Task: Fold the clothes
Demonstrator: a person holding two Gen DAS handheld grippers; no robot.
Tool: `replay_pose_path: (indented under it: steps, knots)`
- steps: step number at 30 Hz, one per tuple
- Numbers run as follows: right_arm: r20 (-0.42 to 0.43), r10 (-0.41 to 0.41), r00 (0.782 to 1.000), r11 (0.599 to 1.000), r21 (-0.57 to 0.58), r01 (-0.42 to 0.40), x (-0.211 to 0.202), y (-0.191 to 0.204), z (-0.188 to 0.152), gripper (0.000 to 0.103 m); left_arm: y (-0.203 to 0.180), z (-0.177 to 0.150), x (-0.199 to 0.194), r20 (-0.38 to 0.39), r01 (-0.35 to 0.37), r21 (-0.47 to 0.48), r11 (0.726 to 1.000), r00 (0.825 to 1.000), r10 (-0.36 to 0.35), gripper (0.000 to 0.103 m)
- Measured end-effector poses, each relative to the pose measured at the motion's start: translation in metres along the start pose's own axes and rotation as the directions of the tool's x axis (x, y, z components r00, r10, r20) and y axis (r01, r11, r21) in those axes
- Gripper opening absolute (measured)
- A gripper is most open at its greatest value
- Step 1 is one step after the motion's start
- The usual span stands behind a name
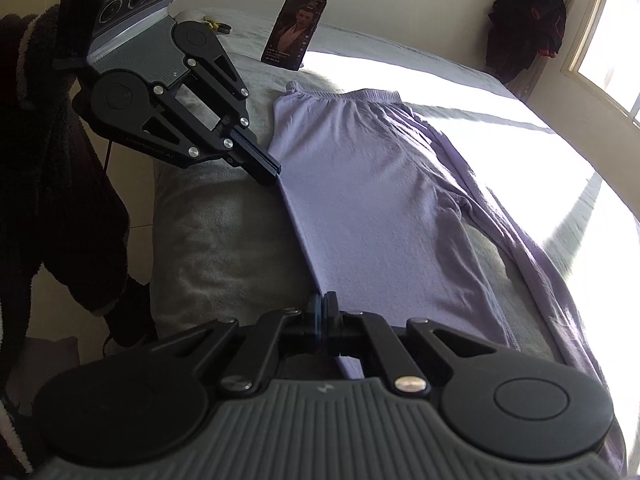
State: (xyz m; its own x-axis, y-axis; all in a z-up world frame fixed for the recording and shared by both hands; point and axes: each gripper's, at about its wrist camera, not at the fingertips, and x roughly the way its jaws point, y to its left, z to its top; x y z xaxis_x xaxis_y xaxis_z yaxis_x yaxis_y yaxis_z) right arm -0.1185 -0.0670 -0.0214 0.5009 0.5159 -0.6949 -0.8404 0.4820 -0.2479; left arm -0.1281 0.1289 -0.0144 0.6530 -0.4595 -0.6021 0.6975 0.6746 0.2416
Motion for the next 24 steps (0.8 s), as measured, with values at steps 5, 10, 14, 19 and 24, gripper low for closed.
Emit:
replay_pose_path:
  steps: [5,10,14,19,24]
  knots:
    - [-0.035,0.006,0.999,0.999,-0.037,-0.008,0.008,0.008,-0.001,0.002,-0.004,-0.003,0.007,-0.032,0.007,0.012,1.0,0.999,-0.007,0.0]
    - [-0.05,0.017,0.999,0.999,-0.033,-0.018,0.007,0.005,0.003,0.005,0.016,-0.003,0.004,-0.05,0.057,-0.127,0.99,0.997,-0.064,0.007]
    - [-0.05,0.036,0.998,0.999,-0.034,-0.038,0.005,0.003,0.007,0.011,0.035,-0.004,-0.003,-0.031,0.052,-0.248,0.967,0.998,-0.062,0.028]
    - [-0.009,0.095,0.995,0.995,0.039,-0.095,0.003,-0.01,0.018,0.013,0.065,-0.006,-0.007,-0.037,-0.065,-0.405,0.912,0.998,0.054,0.047]
    - [0.054,0.124,0.991,0.983,0.132,-0.13,0.003,-0.028,0.031,0.035,0.085,-0.005,0.001,-0.077,-0.17,-0.485,0.858,0.985,0.152,0.047]
